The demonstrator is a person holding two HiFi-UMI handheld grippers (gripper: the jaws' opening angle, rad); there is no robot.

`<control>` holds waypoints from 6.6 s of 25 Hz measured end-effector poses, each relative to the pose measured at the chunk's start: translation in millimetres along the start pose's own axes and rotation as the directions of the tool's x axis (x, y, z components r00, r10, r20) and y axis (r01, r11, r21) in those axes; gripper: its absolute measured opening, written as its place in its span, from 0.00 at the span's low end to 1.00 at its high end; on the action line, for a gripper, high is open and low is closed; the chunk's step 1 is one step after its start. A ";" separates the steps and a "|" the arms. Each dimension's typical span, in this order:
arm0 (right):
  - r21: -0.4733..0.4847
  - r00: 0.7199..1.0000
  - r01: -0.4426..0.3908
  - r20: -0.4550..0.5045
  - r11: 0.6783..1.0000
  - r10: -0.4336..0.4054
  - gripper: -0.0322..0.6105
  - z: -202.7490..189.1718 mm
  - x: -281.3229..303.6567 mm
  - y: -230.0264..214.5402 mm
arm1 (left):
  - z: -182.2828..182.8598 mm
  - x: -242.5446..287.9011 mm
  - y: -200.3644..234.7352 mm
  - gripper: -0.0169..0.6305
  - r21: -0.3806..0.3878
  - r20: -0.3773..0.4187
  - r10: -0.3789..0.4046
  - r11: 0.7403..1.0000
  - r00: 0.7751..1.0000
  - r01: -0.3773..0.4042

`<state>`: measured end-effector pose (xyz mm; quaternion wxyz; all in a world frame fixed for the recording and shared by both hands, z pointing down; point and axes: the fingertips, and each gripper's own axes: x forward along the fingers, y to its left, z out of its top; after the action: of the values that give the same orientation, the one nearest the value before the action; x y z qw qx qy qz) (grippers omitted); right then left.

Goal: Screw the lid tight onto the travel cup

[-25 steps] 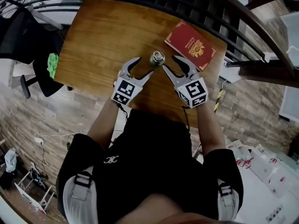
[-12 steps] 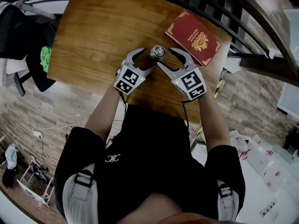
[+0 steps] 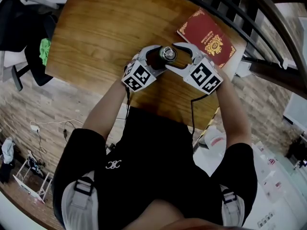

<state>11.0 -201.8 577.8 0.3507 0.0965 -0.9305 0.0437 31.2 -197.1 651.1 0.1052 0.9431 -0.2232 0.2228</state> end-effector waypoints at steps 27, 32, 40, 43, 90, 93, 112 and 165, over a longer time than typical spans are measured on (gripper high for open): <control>0.563 0.795 0.430 0.134 0.706 -0.591 0.45 -9.4 0.1 -6.0 | 2.4 -2.5 1.1 0.61 0.010 0.076 -0.002 1.000 0.997 0.001; 0.534 0.839 0.369 0.161 0.760 -0.520 0.46 -10.2 -1.6 -3.1 | 1.3 -2.9 1.0 0.61 0.010 0.075 -0.019 1.000 0.997 0.018; -0.099 0.980 0.093 -0.164 0.991 -0.108 0.47 -14.5 -16.6 1.6 | -0.6 -0.9 -0.9 0.61 0.046 0.053 -0.062 0.997 0.997 0.060; -0.320 0.935 -0.089 -0.354 0.943 -0.032 0.47 -3.7 -22.1 -0.3 | -2.1 -1.2 0.6 0.61 0.055 0.031 -0.066 0.996 0.997 0.064; 0.337 0.807 0.482 0.188 0.809 -0.560 0.44 8.6 -8.7 -9.6 | -5.4 0.1 3.0 0.61 0.046 0.048 -0.005 0.999 0.999 0.003; 0.389 0.772 0.517 0.173 0.762 -0.612 0.44 6.1 -10.5 -11.3 | -5.9 3.0 2.1 0.61 0.043 0.051 -0.006 0.999 0.999 0.004; -0.416 0.904 -0.118 -0.420 0.902 -0.075 0.46 -18.7 -6.2 0.5 | -7.3 7.6 1.9 0.61 0.044 0.026 -0.032 0.999 0.999 0.031; -0.047 0.965 0.248 -0.075 0.968 -0.251 0.49 -15.0 -11.1 2.5 | -9.8 9.1 2.6 0.61 0.033 0.030 -0.016 0.999 0.999 0.015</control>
<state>28.4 -195.5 581.7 0.3924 0.2043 -0.8967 -0.0142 33.6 -199.9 664.2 0.0882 0.9497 -0.2137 0.2112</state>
